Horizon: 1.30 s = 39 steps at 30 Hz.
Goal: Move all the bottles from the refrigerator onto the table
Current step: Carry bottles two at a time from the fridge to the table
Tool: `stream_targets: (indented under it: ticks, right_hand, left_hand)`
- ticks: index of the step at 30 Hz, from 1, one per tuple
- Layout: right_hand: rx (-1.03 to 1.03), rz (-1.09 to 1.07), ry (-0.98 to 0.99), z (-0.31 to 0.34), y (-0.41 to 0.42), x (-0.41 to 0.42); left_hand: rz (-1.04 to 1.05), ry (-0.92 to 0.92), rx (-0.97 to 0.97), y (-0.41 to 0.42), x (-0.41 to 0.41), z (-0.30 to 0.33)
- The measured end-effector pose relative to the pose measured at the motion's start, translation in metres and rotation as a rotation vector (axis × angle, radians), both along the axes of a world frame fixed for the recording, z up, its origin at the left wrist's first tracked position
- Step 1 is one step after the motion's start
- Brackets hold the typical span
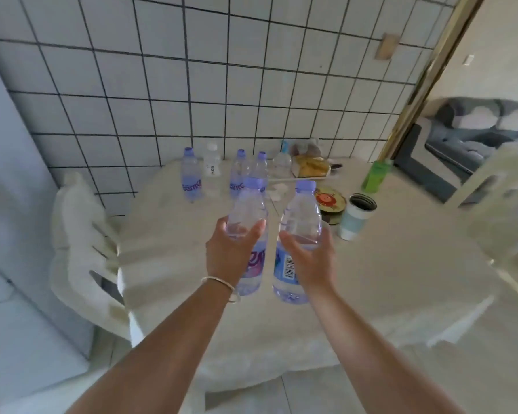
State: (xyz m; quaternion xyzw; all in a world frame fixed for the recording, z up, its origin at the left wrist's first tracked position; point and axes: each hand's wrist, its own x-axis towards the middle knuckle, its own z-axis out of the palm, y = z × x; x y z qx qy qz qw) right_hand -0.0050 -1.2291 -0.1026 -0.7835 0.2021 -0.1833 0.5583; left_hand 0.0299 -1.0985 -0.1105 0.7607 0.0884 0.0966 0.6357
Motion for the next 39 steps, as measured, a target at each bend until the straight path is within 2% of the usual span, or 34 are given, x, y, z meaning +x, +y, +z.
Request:
stream_targets:
  ticks: [9,13,23,31,39]
  right_hand:
    - [0.065,0.245,0.141,-0.052,0.017,0.131]
    - [0.096,0.288,0.191,-0.069,0.038,0.19]
    - [-0.064,0.361,0.189,-0.102,0.086,0.343]
    - [-0.098,0.332,0.205,-0.131,0.105,0.409]
    - [-0.112,0.358,0.233,-0.146,0.104,0.425]
  left_hand:
    - [0.248,0.135,0.078,0.022,0.089,-0.044]
    - [0.299,0.167,0.096,0.042,0.139,-0.064]
    - [0.311,0.125,0.13,0.1,0.288,-0.102]
    - [0.31,0.097,0.033,0.116,0.357,-0.145]
    - [0.266,0.146,0.102,0.105,0.373,-0.149]
